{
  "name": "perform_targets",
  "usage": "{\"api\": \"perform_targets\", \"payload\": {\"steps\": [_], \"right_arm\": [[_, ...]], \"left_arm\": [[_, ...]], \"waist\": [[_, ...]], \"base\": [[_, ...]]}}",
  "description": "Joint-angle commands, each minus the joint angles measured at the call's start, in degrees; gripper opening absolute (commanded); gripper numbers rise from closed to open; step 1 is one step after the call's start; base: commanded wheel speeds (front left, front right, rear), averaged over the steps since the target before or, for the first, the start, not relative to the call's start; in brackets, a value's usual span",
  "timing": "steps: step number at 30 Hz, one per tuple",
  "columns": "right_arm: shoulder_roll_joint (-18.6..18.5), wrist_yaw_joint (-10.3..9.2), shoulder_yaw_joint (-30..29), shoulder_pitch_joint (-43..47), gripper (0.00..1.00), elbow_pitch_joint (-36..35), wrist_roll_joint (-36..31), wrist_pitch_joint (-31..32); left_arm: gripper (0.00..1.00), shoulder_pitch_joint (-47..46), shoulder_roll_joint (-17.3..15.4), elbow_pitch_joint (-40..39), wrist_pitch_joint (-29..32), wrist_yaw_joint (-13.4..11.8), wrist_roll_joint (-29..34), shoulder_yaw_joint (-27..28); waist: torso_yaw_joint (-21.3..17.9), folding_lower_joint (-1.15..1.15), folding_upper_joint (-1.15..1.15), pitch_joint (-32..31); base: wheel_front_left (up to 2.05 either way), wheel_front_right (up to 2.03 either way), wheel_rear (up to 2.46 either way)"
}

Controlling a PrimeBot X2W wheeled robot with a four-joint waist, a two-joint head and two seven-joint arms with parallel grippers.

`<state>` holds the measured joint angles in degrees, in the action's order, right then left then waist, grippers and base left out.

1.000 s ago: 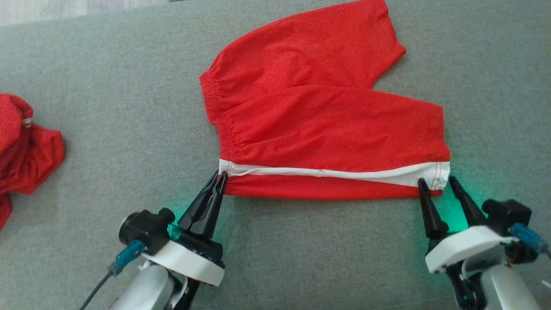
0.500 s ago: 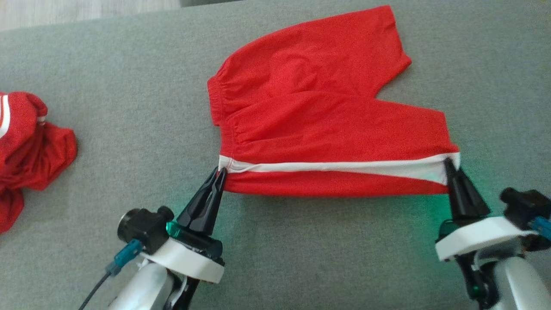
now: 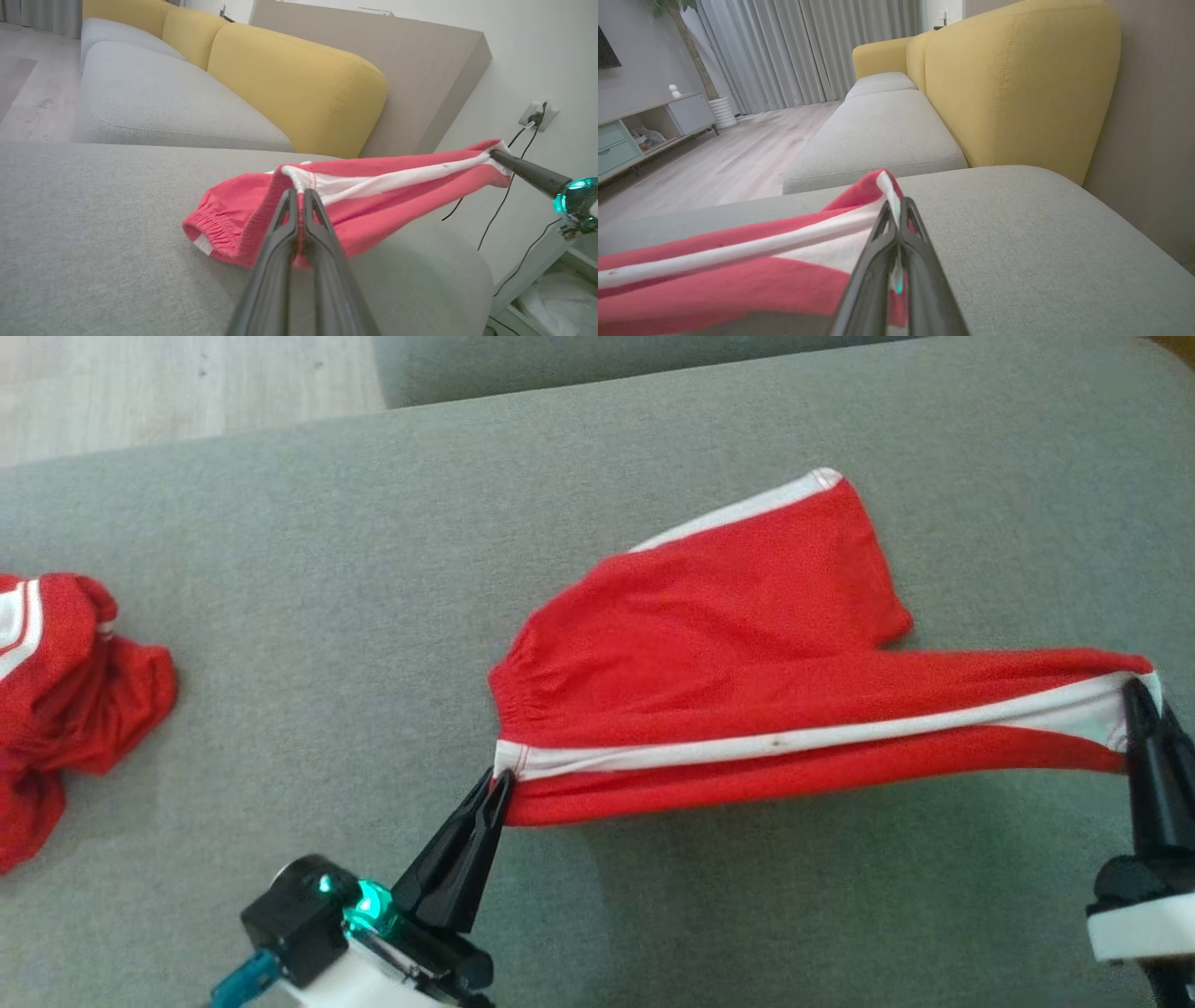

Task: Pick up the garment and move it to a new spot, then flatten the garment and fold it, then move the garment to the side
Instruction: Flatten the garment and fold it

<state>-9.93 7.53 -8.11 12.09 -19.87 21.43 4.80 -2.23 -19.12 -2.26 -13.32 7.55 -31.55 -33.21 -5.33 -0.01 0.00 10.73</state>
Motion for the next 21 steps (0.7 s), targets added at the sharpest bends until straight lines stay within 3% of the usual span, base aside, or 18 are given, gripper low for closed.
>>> {"api": "perform_targets", "payload": {"steps": [1, 3, 7, 17, 21], "right_arm": [[-0.7, -0.04, -0.4, -2.0, 0.00, -3.2, -0.4, 1.7], [-0.7, -0.04, -0.4, -2.7, 0.00, -2.9, -0.7, 2.6], [-1.0, -0.04, 1.4, -9.7, 0.00, 4.6, -0.1, 6.1], [-6.8, -0.04, 5.6, -27.5, 0.00, 27.4, 1.6, 7.1], [-8.1, -0.04, 8.3, -33.8, 0.00, 35.4, 2.5, 6.1]], "left_arm": [[0.00, -1.1, -1.0, -3.9, 0.8, -0.6, -1.4, 2.6], [0.00, -1.5, -0.6, -4.5, 1.2, -0.6, -2.1, 2.6], [0.00, -6.2, 2.2, -2.0, 5.1, -1.2, -3.7, 1.7], [0.00, -19.7, 10.7, 12.3, 8.1, -0.8, -7.7, 0.4], [0.00, -24.8, 12.3, 18.3, 8.4, -0.5, -8.5, -0.3]], "waist": [[0.8, 0.01, 0.00, -0.3], [1.2, 0.01, 0.00, -0.4], [3.8, 0.01, 0.00, 0.3], [8.8, 0.01, 0.00, 4.1], [9.8, 0.01, 0.00, 5.7]], "base": [[0.00, 0.00, 0.00], [0.00, 0.00, 0.00], [0.00, 0.00, 0.00], [0.00, 0.00, 0.00], [0.00, 0.00, 0.00]]}}
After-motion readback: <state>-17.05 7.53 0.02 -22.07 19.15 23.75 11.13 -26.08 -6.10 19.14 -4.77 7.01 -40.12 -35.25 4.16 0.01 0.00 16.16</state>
